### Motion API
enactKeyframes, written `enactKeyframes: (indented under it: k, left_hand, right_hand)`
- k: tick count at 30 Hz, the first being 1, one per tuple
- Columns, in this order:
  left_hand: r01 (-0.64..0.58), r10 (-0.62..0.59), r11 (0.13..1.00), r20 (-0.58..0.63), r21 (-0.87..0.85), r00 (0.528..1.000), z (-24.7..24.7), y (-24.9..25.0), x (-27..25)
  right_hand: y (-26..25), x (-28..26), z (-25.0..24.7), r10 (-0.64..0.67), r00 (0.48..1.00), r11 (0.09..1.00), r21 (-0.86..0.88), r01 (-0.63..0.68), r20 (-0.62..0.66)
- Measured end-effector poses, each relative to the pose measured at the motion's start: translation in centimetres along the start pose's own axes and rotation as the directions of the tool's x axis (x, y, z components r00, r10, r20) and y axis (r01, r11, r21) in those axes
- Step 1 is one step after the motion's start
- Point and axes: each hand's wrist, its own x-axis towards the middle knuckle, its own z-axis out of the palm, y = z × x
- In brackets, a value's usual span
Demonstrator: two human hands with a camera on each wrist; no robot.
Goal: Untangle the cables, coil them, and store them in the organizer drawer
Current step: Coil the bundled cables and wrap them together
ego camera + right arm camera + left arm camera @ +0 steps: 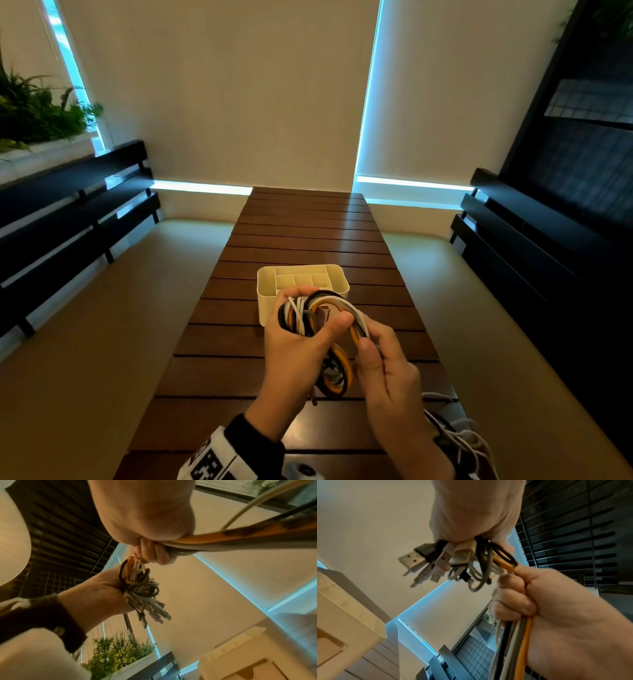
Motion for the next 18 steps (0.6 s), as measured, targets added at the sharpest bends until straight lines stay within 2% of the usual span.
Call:
enactKeyframes:
  k: [4, 10, 15, 18]
  left_hand:
    - [0.003, -0.003, 1.000, -0.025, -0.007, 1.000, 0.0, -0.5, -0.1]
    - [0.100, -0.102, 0.993, -0.026, -0.069, 0.994, 0.1, -1.5, -0.5]
    - [0.202, -0.194, 0.965, 0.062, -0.168, 0.979, -0.1, -1.1, -0.8]
    - [0.292, -0.265, 0.929, 0.145, -0.228, 0.953, -0.5, -1.0, -0.7]
  right_hand:
    - [-0.2, -0.1, 0.8, -0.077, 0.997, 0.995, -0.070, 0.077, 0.000]
    - [-0.8, -0.6, 1.5, -0.178, 0.983, 0.958, -0.217, 0.186, 0.055]
    - [-1.6, -0.9, 1.8, -0.225, 0.959, 0.900, -0.342, 0.272, 0.173]
    - [-2.2, -0.8, 1.7, -0.201, 0.945, 0.855, -0.425, 0.298, 0.259]
